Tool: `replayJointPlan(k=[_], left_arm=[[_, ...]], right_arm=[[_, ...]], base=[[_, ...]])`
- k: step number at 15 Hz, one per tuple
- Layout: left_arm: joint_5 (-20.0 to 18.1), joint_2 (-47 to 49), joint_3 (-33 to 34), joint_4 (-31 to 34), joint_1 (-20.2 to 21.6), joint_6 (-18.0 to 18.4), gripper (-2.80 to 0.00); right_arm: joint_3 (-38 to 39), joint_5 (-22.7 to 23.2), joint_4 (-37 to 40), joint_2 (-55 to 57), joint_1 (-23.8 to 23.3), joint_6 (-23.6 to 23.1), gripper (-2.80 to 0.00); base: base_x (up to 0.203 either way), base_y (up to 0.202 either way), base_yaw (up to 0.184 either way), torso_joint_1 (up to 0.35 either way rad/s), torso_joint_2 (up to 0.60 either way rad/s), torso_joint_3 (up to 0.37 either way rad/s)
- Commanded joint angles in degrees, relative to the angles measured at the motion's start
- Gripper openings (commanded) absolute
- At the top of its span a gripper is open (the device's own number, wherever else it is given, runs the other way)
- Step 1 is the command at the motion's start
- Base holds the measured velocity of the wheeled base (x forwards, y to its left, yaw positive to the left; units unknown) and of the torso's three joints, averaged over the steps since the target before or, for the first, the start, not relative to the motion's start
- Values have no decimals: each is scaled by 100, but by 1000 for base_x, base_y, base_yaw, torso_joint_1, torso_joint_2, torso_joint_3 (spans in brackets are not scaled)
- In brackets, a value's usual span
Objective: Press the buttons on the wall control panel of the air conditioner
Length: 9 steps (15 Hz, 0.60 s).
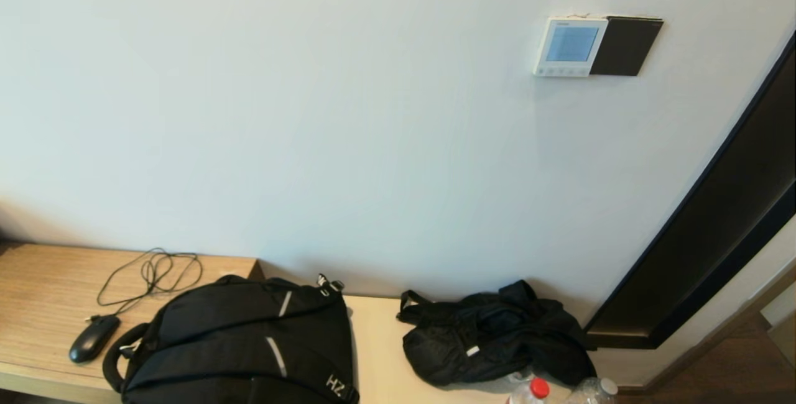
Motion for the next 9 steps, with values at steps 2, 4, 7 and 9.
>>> replayJointPlan(k=[2,4,7,9], left_arm=[[-1,-2,0,-1,2,-6,-280],[-1,-2,0,-1,2,-1,-280],[-1,-2,0,-1,2,0,-280],[-1,-2,0,-1,2,1,-280]], right_arm=[[-1,-1,-2,-4,0,-1,-280],[-1,3,-2,-4,0,-1,-280],[8,-1,-29,-4,0,-1,-280],[8,-1,-29,-4,0,-1,-280]], base=[[0,0,0,0,0,0],[0,0,0,0,0,0],[0,0,0,0,0,0],[0,0,0,0,0,0]])
